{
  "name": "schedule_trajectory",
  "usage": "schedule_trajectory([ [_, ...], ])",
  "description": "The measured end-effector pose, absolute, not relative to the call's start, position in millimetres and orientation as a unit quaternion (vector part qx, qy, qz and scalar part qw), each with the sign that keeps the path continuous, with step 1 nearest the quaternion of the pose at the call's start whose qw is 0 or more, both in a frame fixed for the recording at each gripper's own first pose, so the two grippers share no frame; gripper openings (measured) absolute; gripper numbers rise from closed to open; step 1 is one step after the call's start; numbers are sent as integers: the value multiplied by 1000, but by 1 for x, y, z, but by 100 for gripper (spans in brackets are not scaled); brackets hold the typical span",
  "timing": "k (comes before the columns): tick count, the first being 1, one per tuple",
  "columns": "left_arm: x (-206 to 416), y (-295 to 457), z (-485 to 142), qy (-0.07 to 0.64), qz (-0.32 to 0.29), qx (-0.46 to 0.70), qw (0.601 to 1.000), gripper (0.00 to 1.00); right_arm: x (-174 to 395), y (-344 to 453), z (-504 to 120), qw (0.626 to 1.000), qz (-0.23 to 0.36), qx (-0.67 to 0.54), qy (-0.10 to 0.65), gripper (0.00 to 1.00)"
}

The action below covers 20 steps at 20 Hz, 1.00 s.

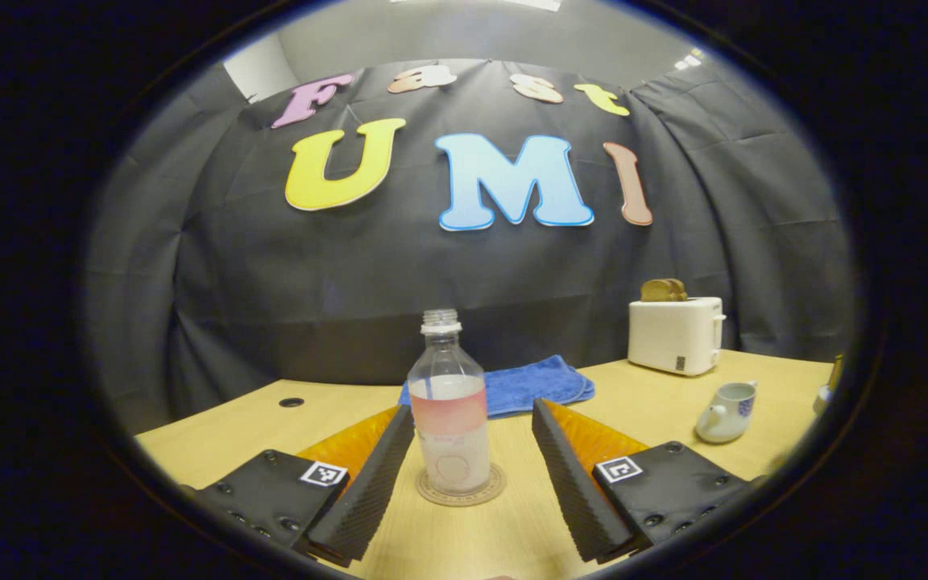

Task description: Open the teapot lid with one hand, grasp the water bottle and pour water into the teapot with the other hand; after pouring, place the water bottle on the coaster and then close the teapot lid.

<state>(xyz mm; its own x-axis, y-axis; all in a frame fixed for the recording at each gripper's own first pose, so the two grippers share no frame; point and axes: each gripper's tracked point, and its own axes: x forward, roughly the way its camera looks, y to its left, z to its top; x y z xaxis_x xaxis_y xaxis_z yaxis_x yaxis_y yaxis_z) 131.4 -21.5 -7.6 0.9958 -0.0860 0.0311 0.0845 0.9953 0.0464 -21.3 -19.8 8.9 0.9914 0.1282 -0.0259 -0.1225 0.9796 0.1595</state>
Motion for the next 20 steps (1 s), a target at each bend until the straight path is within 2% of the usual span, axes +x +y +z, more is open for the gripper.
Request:
schedule_trajectory([
  [10,86,-46,-7,-6,-82,-2,997,100,80,-35,5,997,43,49,35,4],
  [15,80,-54,-8,2,-95,-13,995,100,116,-40,11,1000,16,-21,12,4],
  [20,79,-52,-7,0,-95,-6,995,100,138,-41,3,1000,4,-14,24,4],
])
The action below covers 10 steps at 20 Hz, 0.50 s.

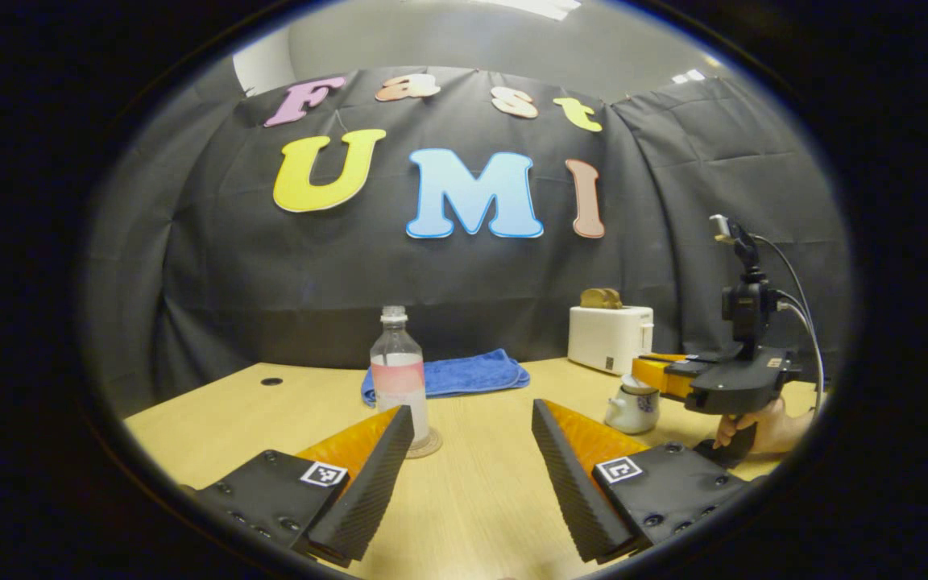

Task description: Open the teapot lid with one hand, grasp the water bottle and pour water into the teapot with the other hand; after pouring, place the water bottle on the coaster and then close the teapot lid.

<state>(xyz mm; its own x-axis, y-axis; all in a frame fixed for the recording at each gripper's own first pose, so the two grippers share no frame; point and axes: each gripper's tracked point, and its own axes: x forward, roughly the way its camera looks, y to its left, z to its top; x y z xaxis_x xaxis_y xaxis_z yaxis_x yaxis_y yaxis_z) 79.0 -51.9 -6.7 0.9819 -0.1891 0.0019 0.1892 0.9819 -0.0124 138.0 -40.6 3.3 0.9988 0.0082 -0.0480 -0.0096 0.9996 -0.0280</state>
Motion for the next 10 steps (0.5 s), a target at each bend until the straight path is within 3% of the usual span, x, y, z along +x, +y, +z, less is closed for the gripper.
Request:
schedule_trajectory([
  [8,77,-51,-7,2,-91,-3,996,100,144,-41,-8,999,2,-6,44,4],
  [10,77,-50,-8,2,-90,-1,996,100,142,-41,-7,999,0,-16,45,11],
])
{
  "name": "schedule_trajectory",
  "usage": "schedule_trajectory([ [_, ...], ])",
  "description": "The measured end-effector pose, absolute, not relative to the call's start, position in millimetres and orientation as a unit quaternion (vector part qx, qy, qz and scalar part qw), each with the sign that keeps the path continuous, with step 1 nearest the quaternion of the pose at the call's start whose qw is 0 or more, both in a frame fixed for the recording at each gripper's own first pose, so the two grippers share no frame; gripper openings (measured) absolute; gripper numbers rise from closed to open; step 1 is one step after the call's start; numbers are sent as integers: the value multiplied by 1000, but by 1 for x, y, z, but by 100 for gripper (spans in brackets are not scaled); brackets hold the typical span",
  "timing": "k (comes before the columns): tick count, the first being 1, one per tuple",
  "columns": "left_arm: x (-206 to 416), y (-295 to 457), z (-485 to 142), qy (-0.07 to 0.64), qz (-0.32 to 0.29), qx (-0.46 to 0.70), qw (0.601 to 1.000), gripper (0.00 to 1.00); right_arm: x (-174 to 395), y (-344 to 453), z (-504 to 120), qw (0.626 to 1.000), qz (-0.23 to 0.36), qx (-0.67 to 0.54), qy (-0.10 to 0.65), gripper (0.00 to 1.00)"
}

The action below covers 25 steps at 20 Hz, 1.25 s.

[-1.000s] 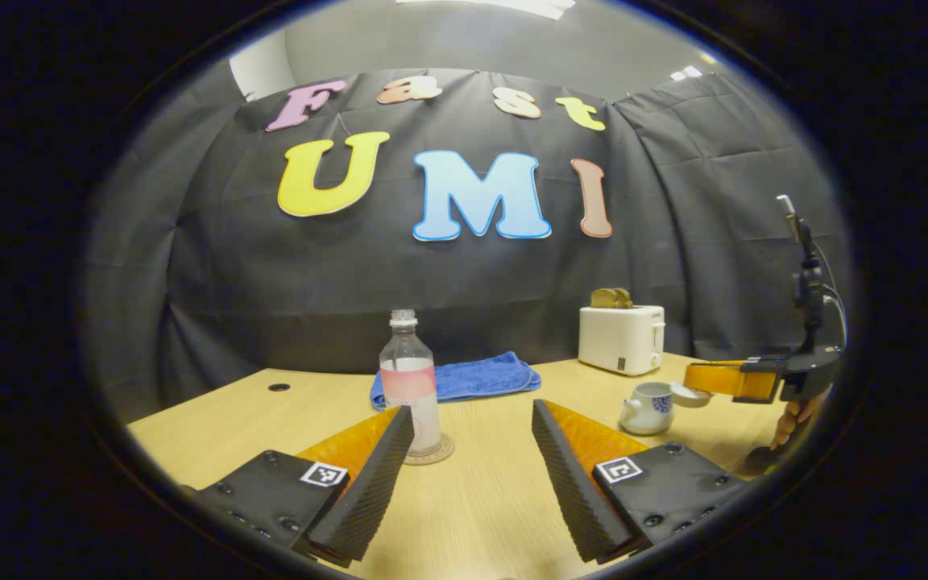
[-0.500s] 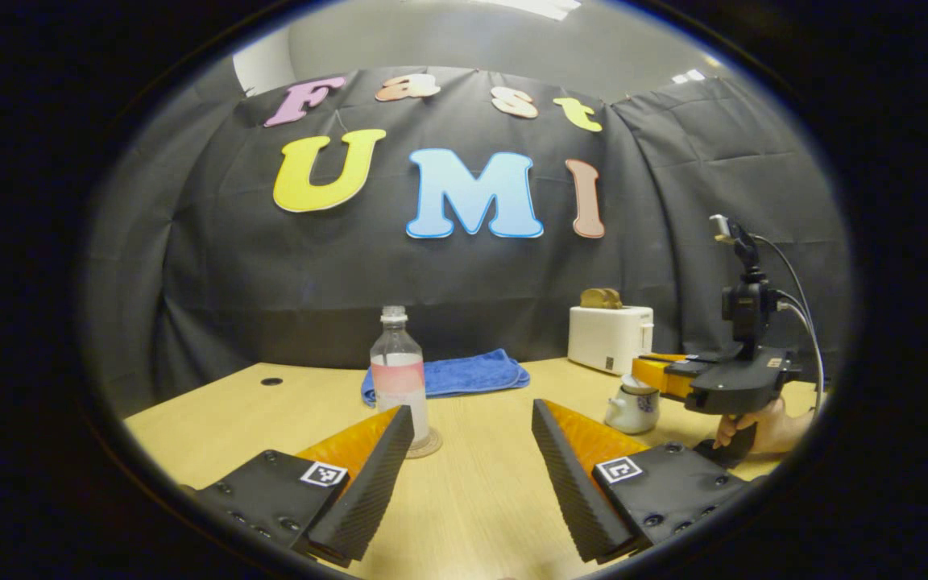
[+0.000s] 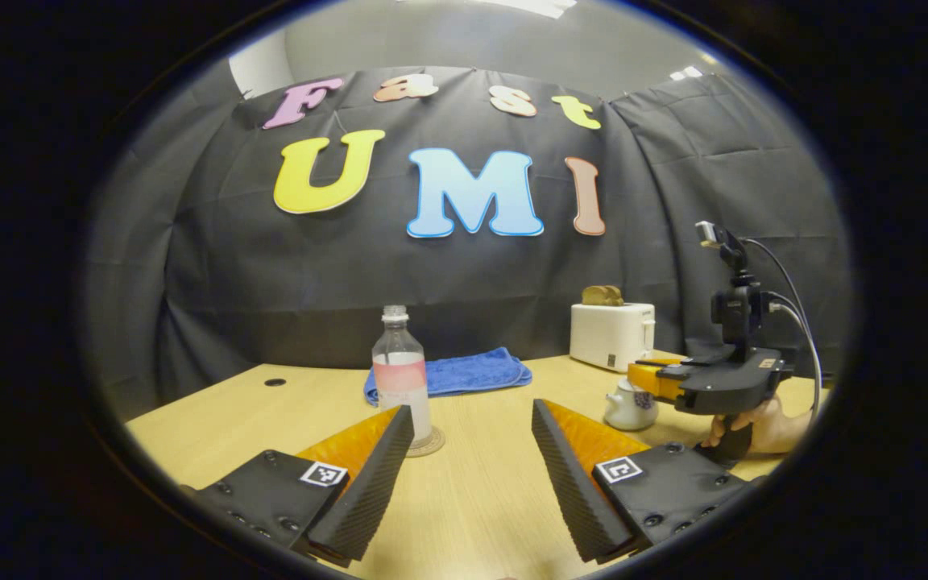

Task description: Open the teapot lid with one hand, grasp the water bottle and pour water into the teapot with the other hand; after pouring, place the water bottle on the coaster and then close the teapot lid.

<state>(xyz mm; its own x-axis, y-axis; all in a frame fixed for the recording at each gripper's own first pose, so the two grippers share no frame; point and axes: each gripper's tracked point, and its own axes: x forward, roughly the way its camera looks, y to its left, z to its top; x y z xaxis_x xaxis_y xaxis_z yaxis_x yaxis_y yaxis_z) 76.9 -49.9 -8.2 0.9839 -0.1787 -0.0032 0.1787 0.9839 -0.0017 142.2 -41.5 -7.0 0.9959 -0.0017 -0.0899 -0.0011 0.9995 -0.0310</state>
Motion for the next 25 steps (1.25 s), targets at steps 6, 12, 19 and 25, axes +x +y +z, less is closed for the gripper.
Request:
schedule_trajectory([
  [6,73,-53,-11,2,-90,3,996,100,91,-32,37,1000,6,-17,-11,38],
  [12,62,-61,-19,4,-85,-9,996,100,11,-17,21,1000,-1,20,-7,63],
  [19,53,-70,-19,-6,-66,-13,998,100,-11,-4,0,1000,-20,-3,-1,66],
  [25,52,-57,-21,-3,-19,-3,1000,100,-9,1,-1,999,-36,-1,1,66],
])
